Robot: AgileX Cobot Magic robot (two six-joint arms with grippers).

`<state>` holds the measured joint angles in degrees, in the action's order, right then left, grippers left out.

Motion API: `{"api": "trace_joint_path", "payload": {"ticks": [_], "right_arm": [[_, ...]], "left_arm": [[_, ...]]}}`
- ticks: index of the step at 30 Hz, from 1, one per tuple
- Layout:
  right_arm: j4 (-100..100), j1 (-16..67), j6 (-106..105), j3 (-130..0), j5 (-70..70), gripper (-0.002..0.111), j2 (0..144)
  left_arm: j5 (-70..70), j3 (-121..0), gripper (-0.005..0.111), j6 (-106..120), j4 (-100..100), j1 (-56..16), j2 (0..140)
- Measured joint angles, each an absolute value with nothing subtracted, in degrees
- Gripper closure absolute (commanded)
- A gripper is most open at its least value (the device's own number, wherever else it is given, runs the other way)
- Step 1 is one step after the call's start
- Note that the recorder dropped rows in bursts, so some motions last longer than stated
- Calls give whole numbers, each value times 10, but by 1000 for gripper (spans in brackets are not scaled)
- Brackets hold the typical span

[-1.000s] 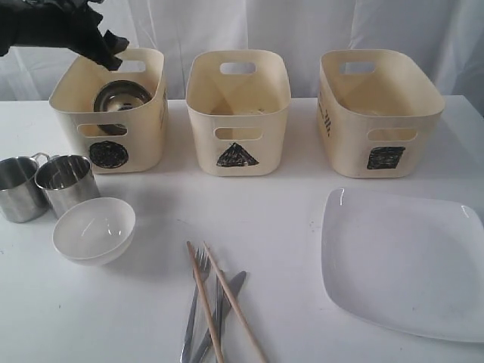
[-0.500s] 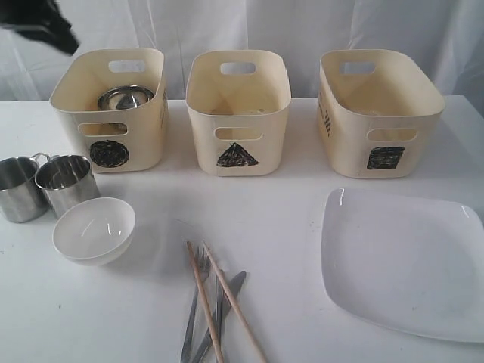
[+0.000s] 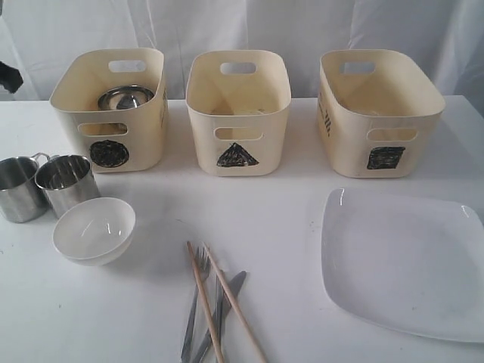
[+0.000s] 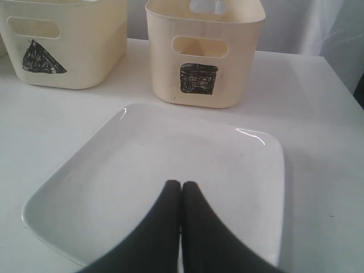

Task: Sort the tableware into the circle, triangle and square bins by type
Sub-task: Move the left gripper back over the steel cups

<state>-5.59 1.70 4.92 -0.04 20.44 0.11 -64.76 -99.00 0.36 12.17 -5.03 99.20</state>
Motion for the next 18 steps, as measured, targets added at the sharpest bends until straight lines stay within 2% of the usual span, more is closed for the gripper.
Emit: {"api": "trace_joint_path", "payload": {"ticks": [5, 12, 18], "right_arm": [[-56, 17, 49, 0, 204, 108, 1], [-56, 17, 49, 0, 204, 108, 1], [-56, 17, 49, 0, 204, 108, 1]], "left_arm": [[-643, -922, 107, -31, 171, -37, 992], [-535, -874, 107, -44, 74, 31, 992], [-506, -853, 107, -37, 57, 74, 992]]}}
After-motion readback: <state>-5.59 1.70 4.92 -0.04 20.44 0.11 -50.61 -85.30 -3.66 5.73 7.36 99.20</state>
